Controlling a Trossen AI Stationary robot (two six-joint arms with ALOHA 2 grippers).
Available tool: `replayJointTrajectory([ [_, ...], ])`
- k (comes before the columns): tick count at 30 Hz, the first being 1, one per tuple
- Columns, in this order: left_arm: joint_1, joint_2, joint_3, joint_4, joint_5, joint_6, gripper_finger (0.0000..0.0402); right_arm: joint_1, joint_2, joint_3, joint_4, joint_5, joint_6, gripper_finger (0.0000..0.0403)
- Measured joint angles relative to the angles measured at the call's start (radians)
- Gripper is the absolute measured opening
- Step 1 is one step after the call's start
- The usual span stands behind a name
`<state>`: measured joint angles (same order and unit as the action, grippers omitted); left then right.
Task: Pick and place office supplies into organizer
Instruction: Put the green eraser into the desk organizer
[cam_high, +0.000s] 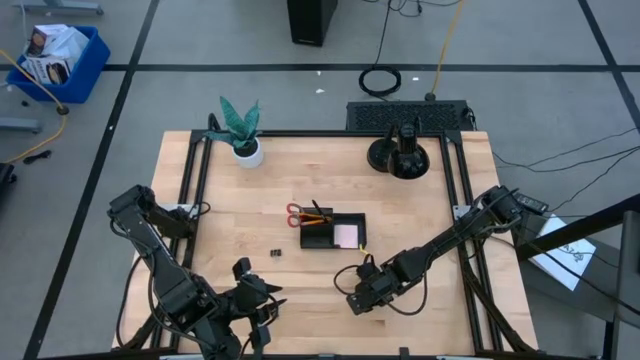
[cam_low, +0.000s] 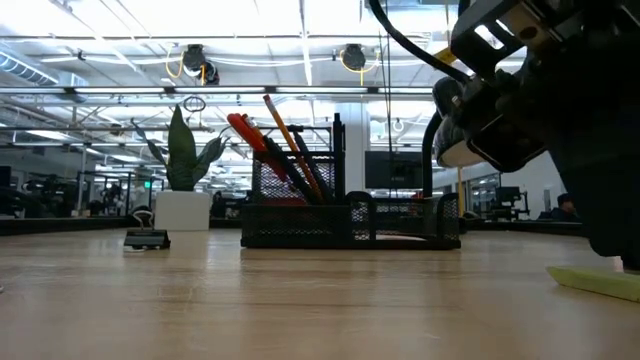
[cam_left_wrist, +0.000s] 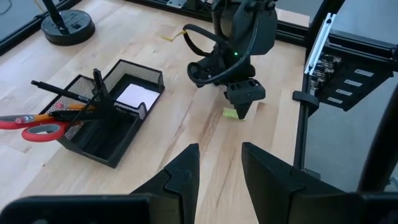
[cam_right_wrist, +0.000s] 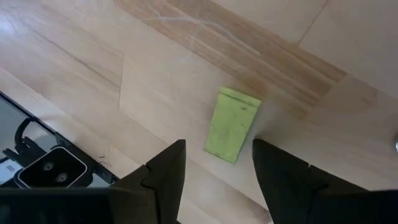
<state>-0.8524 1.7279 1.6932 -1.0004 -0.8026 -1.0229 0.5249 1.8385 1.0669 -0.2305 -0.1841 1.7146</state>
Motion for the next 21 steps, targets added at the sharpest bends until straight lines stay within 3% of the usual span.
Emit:
replayJointTrajectory([
  [21, 0.000, 0.000, 0.000, 0.002, -0.008, 0.051, 0.0124, -0.008, 0.001, 0.001, -0.062, 0.028, 0.163, 0.0180],
])
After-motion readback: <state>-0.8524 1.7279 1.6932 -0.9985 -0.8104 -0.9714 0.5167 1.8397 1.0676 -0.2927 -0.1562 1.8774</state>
